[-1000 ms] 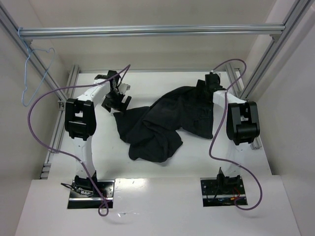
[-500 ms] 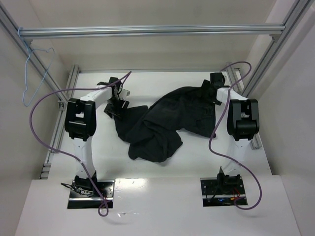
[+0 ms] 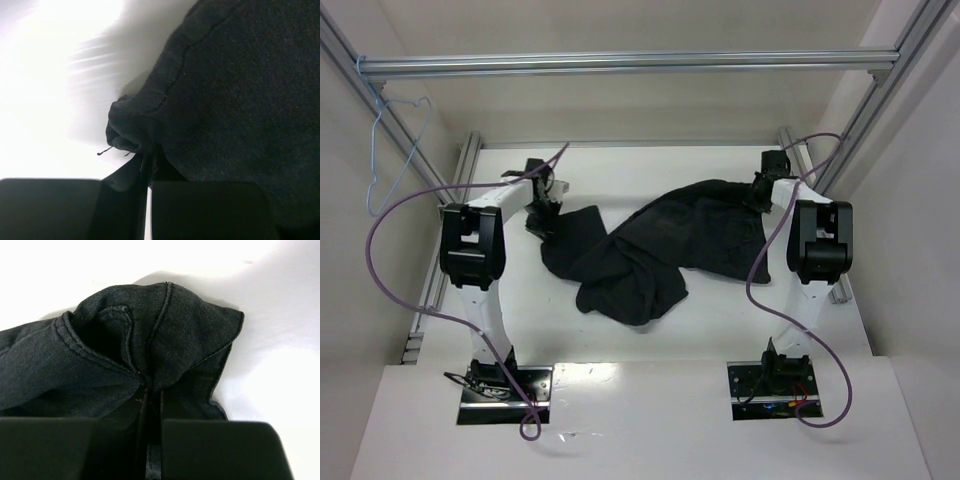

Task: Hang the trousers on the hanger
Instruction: Fold the trousers

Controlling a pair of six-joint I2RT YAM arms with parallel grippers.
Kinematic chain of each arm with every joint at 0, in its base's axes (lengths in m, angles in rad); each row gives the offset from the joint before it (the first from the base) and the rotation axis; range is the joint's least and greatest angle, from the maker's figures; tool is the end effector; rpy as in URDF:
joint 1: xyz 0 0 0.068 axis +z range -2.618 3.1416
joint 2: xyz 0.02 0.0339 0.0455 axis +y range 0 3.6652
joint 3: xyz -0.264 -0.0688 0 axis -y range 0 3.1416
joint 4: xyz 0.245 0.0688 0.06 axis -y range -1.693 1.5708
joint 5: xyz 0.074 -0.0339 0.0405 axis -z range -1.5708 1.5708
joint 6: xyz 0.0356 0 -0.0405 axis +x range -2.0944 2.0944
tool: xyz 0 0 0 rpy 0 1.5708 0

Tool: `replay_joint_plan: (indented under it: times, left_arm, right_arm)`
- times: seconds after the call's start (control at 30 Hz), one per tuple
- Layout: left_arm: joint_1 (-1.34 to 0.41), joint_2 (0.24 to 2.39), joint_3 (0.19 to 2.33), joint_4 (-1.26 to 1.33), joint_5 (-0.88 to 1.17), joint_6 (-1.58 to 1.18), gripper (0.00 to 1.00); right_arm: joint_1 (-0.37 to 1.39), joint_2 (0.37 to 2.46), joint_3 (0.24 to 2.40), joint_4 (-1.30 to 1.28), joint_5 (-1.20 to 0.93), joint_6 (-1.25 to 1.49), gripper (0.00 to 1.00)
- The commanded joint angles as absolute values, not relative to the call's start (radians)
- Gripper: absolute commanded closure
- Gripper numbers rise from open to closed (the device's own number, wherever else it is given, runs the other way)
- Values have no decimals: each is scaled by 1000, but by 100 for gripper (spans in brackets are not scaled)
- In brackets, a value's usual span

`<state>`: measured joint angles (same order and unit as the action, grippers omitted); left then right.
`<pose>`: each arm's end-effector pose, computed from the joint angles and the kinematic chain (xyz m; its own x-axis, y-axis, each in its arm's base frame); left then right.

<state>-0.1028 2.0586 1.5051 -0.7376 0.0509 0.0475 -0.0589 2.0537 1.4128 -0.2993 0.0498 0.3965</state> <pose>0.4116 -0.0443 0.1637 -0.9495 0.1456 -0.2781 0.1617 0.9862 -0.0357 0.4386 -0.0276 0.1604 -0.7097 0.4282 -0.5594 0.3926 0.8997 0.1906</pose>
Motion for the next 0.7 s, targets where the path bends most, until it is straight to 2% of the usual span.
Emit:
replay_joint_plan:
  times: [0.0,0.1,0.43,0.57,0.67]
  left_arm:
    - [73,2011,1525,-729,-133,46,100]
    - [132,1950,1569,-738,-239,89,100]
    - [132,1847,1517,-715,-422,199,100]
    - [132,1847,1505,-695,-431,227,100]
    - [132,1847,1583,-695,-431,238,100]
  right_arm:
    - [-101,1959,1396,-314,95,408,99]
    - [-114,1872,1387,-314,152,388,99]
    - [-195,1669,1307,-333,199,368,99]
    - [-236,1585,1260,-342,183,344,99]
    - [-247,1549,1249,-351,169,334,99]
